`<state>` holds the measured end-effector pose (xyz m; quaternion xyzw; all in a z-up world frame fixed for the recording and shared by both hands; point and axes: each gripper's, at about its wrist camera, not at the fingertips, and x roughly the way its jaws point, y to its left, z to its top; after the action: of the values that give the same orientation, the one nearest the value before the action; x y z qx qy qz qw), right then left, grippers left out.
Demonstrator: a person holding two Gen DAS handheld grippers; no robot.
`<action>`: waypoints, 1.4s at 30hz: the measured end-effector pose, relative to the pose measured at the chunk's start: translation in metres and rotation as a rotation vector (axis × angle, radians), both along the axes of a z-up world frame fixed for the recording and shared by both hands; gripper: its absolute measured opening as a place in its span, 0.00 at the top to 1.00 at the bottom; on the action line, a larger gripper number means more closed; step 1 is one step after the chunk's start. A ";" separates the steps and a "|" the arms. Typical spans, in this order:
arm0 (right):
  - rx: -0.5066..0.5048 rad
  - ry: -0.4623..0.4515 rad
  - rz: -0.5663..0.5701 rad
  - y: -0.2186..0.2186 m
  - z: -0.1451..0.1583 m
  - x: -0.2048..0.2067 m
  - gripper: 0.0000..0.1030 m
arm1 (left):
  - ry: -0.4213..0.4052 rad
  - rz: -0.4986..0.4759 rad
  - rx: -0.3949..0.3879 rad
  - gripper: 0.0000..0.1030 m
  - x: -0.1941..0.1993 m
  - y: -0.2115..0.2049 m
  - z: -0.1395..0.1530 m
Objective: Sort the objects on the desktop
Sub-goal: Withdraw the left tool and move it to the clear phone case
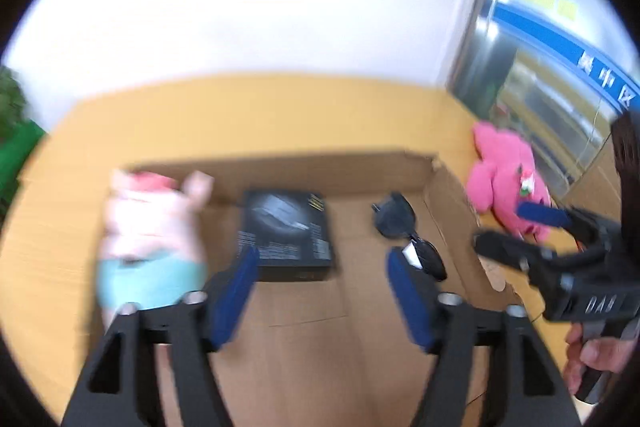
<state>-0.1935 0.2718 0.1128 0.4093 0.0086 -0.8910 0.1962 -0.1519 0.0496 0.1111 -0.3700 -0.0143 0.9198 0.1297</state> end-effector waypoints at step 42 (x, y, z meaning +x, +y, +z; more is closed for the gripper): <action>-0.001 0.045 -0.129 -0.012 -0.071 0.273 0.00 | 0.109 0.004 -0.021 0.22 0.155 -0.046 -0.066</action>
<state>0.0791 0.2594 0.0418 0.3889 -0.0138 -0.9107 0.1384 0.0034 0.0038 0.0455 -0.3207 0.0017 0.9390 0.1245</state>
